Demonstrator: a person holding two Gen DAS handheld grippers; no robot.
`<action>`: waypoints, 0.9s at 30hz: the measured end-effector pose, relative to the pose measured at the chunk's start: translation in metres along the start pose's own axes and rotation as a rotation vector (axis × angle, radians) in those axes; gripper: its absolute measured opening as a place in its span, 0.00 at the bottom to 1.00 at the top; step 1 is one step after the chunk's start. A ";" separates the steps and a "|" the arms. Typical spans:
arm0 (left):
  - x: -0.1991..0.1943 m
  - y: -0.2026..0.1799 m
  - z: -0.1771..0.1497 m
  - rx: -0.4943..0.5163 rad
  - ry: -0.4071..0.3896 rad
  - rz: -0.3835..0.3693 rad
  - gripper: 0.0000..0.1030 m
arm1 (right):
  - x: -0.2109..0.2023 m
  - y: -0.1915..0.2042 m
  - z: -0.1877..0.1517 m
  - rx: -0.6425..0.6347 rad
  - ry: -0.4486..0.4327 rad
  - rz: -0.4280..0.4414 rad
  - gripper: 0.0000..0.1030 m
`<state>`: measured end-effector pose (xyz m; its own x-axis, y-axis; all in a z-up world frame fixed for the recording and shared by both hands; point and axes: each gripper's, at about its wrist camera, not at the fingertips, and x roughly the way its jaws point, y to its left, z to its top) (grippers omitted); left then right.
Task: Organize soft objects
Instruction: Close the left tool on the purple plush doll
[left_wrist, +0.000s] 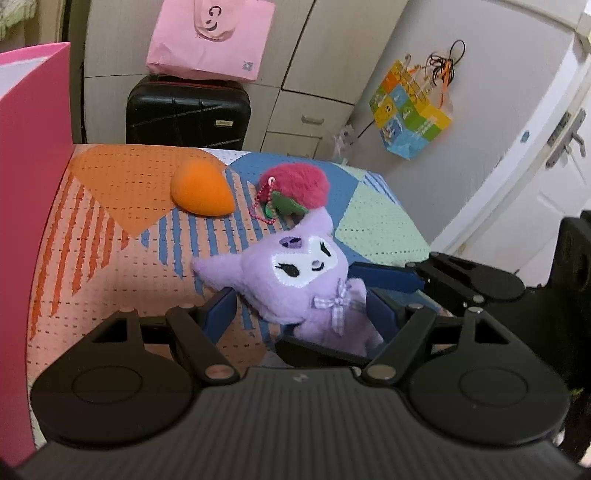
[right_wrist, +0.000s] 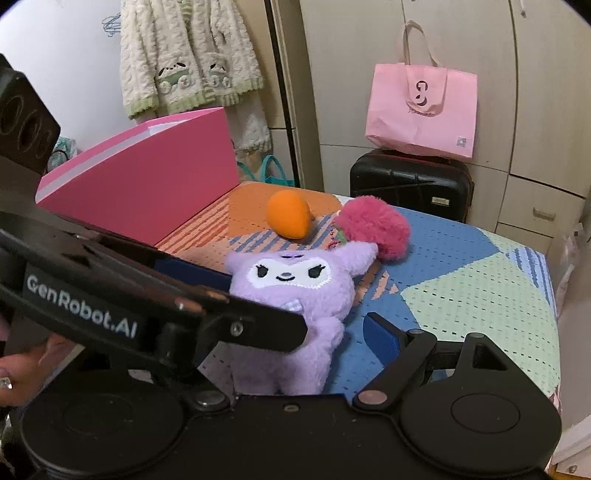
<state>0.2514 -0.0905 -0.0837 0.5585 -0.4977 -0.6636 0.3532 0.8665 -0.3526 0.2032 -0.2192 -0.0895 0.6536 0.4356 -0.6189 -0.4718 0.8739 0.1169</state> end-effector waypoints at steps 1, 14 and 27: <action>0.000 0.000 -0.001 0.000 -0.001 -0.003 0.72 | 0.000 0.002 -0.001 -0.004 -0.001 -0.012 0.85; -0.003 -0.006 -0.017 0.004 -0.057 -0.006 0.55 | -0.005 0.023 -0.013 -0.021 -0.056 -0.108 0.57; -0.014 -0.014 -0.031 0.007 -0.035 -0.026 0.48 | -0.018 0.032 -0.023 0.072 -0.079 -0.129 0.56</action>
<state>0.2149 -0.0946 -0.0901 0.5747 -0.5215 -0.6307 0.3736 0.8529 -0.3647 0.1629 -0.2040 -0.0923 0.7519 0.3318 -0.5697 -0.3392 0.9357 0.0973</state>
